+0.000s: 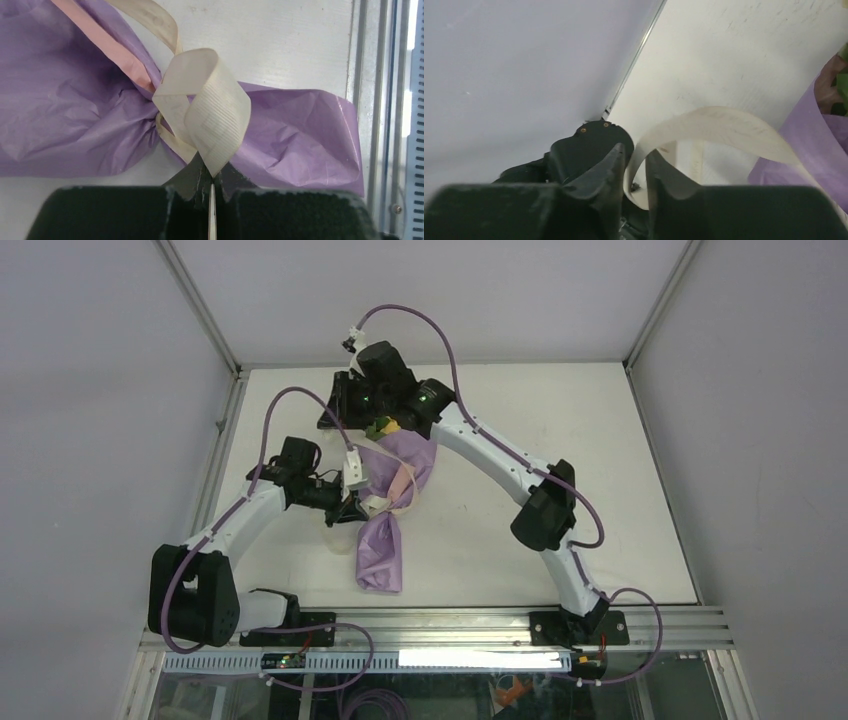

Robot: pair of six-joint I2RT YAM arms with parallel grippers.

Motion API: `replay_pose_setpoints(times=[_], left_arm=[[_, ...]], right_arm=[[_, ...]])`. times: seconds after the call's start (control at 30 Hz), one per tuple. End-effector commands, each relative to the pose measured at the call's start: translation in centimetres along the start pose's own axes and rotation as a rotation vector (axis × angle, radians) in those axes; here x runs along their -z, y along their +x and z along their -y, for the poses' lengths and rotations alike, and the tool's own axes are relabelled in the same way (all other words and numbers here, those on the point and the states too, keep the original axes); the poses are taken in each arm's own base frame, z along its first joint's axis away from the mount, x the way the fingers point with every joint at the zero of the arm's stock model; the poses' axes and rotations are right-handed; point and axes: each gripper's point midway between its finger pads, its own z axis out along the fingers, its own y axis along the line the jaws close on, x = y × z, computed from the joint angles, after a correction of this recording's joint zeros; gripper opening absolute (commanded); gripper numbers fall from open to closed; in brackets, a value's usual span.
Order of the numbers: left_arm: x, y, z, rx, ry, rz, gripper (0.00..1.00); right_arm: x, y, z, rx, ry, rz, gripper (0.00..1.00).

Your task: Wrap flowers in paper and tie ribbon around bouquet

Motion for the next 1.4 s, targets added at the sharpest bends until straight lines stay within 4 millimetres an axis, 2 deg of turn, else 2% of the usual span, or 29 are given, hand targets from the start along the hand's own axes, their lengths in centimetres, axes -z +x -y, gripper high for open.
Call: replay_pose_setpoints(times=[0.0, 0.1, 0.17, 0.3, 0.43, 0.5, 0.53, 0.57, 0.6, 0.63, 0.67, 0.73, 0.8, 0.9, 1.07, 1.17, 1.37], left_arm=[[0.2, -4.1, -1.7, -0.289, -0.052, 0.087, 0.0], [0.2, -4.0, -1.7, -0.288, -0.051, 0.088, 0.0], [0.2, -4.1, -1.7, -0.288, -0.052, 0.089, 0.0], [0.2, -4.1, -1.8, -0.29, -0.057, 0.087, 0.0], [0.2, -4.2, -1.9, -0.291, -0.057, 0.088, 0.0], [0.2, -4.2, -1.9, -0.29, -0.057, 0.087, 0.0], [0.2, -4.2, -2.0, -0.288, -0.057, 0.086, 0.0], [0.2, -4.2, -2.0, -0.288, -0.055, 0.086, 0.0], [0.2, -4.2, -2.0, -0.289, -0.055, 0.087, 0.0], [0.2, -4.2, -2.0, -0.289, -0.055, 0.087, 0.0], [0.2, -4.3, -2.1, -0.291, -0.056, 0.088, 0.0], [0.2, -4.3, -2.2, -0.292, -0.058, 0.085, 0.0], [0.2, -4.3, -2.3, -0.291, -0.057, 0.084, 0.0], [0.2, -4.5, -2.4, -0.294, -0.058, 0.085, 0.0], [0.3, -4.5, -2.6, -0.295, -0.066, 0.079, 0.0], [0.2, -4.4, -2.6, -0.291, -0.062, 0.079, 0.0], [0.1, -4.5, -2.8, -0.292, -0.062, 0.079, 0.0]], right_arm=[[-2.1, 3.1, 3.1, 0.06, 0.111, -0.102, 0.41], [-0.6, 1.7, 4.4, 0.042, 0.096, -0.105, 0.65], [0.8, 0.2, 4.9, 0.041, 0.088, -0.086, 0.74], [4.2, -1.7, 5.0, 0.182, 0.049, -0.082, 0.76], [8.8, -3.4, 4.9, 0.288, -0.08, -0.078, 0.76], [10.9, -2.6, 5.4, 0.381, -0.178, -0.071, 0.75], [11.5, -2.2, 5.5, 0.481, -0.251, -0.042, 0.75], [12.1, -0.6, 6.1, 0.607, -0.315, -0.03, 0.75], [12.1, 2.8, 7.9, 0.739, -0.381, -0.059, 0.78], [12.8, 4.5, 8.2, 0.923, -0.448, -0.045, 0.83], [13.1, 5.4, 8.4, 1.044, -0.469, -0.029, 0.87], [12.7, 6.1, 8.7, 1.158, -0.48, -0.047, 0.87], [11.8, 7.7, 9.0, 1.299, -0.553, -0.124, 0.86], [10.2, 8.6, 8.8, 1.393, -0.603, -0.14, 0.87], [8.3, 11.0, 8.8, 1.452, -0.675, -0.194, 0.87], [7.2, 12.2, 8.0, 1.445, -0.722, -0.181, 0.86], [5.5, 12.2, 7.3, 1.43, -0.734, -0.138, 0.79]])
